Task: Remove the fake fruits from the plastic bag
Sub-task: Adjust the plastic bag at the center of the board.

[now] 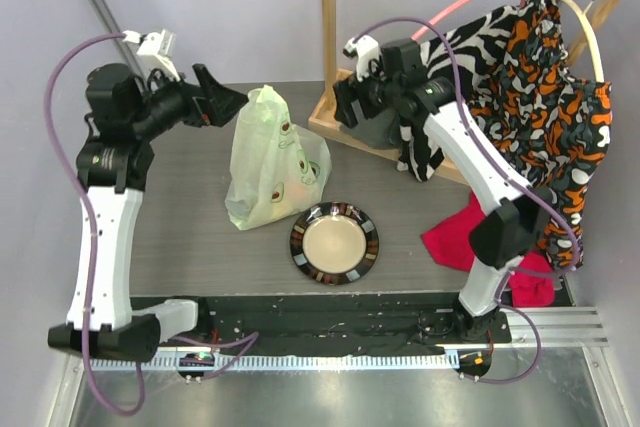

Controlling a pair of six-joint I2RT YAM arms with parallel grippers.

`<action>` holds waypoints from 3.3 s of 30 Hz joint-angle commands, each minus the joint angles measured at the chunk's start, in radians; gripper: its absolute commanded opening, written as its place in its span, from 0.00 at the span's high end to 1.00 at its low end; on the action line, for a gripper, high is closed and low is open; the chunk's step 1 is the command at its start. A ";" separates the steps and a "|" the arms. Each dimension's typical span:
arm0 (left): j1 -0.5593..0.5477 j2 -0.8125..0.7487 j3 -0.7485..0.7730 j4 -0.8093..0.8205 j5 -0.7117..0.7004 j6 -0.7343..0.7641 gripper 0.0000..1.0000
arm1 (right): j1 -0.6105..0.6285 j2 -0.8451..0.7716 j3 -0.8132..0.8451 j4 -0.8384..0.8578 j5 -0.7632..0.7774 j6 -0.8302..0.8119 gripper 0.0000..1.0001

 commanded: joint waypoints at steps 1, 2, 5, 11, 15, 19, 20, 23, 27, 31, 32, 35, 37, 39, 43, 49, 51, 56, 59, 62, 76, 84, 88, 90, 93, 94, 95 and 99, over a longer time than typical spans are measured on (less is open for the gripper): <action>0.004 0.079 0.030 0.013 0.146 -0.112 0.06 | -0.003 0.110 0.183 0.108 -0.016 0.125 0.10; -0.002 0.093 0.025 0.056 0.169 -0.131 0.06 | 0.002 0.140 0.193 0.122 -0.028 0.131 0.10; -0.023 0.151 0.008 0.129 0.204 -0.188 0.05 | 0.026 0.160 0.182 0.137 -0.036 0.136 0.11; -0.091 0.281 0.039 0.170 0.207 -0.221 0.07 | 0.045 0.137 0.107 0.153 -0.025 0.141 0.11; -0.138 0.344 0.056 0.153 0.187 -0.223 0.26 | 0.045 0.143 0.104 0.159 0.014 0.127 0.10; -0.074 0.284 0.094 -0.005 0.108 -0.113 1.00 | 0.045 0.180 0.122 0.150 -0.010 0.095 0.09; -0.037 0.241 0.050 -0.057 0.126 -0.099 1.00 | 0.046 0.186 0.125 0.136 -0.054 0.081 0.08; 0.033 0.092 -0.035 -0.235 0.155 0.033 1.00 | 0.062 0.219 0.142 0.124 -0.114 0.055 0.08; 0.034 -0.037 -0.289 -0.363 0.155 0.093 1.00 | 0.111 0.281 0.226 0.134 -0.142 0.075 0.07; 0.116 -0.190 -0.542 -0.290 0.102 -0.025 1.00 | 0.201 0.345 0.308 0.166 -0.085 0.092 0.07; 0.144 -0.204 -0.569 -0.306 0.076 -0.034 1.00 | 0.213 0.374 0.328 0.166 -0.085 0.095 0.07; 0.196 -0.255 -0.628 -0.323 0.035 -0.039 1.00 | 0.247 0.405 0.397 0.177 -0.087 0.121 0.07; 0.202 -0.272 -0.652 -0.295 0.045 -0.050 1.00 | 0.261 0.419 0.415 0.182 -0.122 0.150 0.07; 0.215 -0.271 -0.655 -0.283 0.048 -0.053 1.00 | 0.278 0.405 0.429 0.183 -0.137 0.176 0.07; 0.218 -0.258 -0.635 -0.280 0.063 -0.053 1.00 | 0.313 0.323 0.415 0.183 -0.133 0.174 0.07; 0.218 -0.260 -0.629 -0.263 0.077 -0.062 1.00 | 0.373 0.235 0.369 0.183 -0.165 0.165 0.07; 0.219 -0.261 -0.627 -0.258 0.080 -0.060 1.00 | 0.391 0.241 0.372 0.185 -0.153 0.162 0.07; 0.216 -0.255 -0.622 -0.249 0.095 -0.060 1.00 | 0.424 0.327 0.440 0.189 0.073 0.135 0.11; 0.218 -0.225 -0.571 -0.214 0.086 -0.040 1.00 | 0.422 0.405 0.492 0.219 0.232 0.113 0.31; 0.218 -0.134 -0.427 -0.180 0.034 0.051 1.00 | 0.389 0.491 0.581 0.296 0.301 0.064 0.67; 0.219 0.439 0.311 0.239 -0.216 0.047 1.00 | 0.298 0.752 0.963 0.988 0.222 -0.230 0.99; 0.218 0.461 0.639 0.197 -0.088 0.177 1.00 | 0.212 0.571 0.868 1.084 0.154 -0.368 0.99; 0.218 0.286 0.386 0.023 -0.029 0.199 1.00 | 0.125 0.367 0.494 1.046 0.159 -0.327 0.99; 0.215 0.178 0.211 -0.013 -0.032 0.213 1.00 | 0.094 0.230 0.338 1.007 0.131 -0.333 0.99; 0.216 -0.044 -0.131 -0.042 -0.043 0.246 1.00 | 0.089 0.036 0.007 0.963 0.079 -0.346 0.99; 0.216 -0.103 -0.264 -0.069 -0.058 0.262 1.00 | 0.095 -0.015 -0.149 0.949 0.032 -0.336 0.99; 0.216 -0.184 -0.317 -0.091 -0.064 0.265 1.00 | 0.106 -0.055 -0.227 0.897 0.018 -0.324 0.99; 0.216 -0.301 -0.509 -0.208 -0.040 0.256 1.00 | 0.202 -0.226 -0.576 0.756 0.010 -0.295 0.99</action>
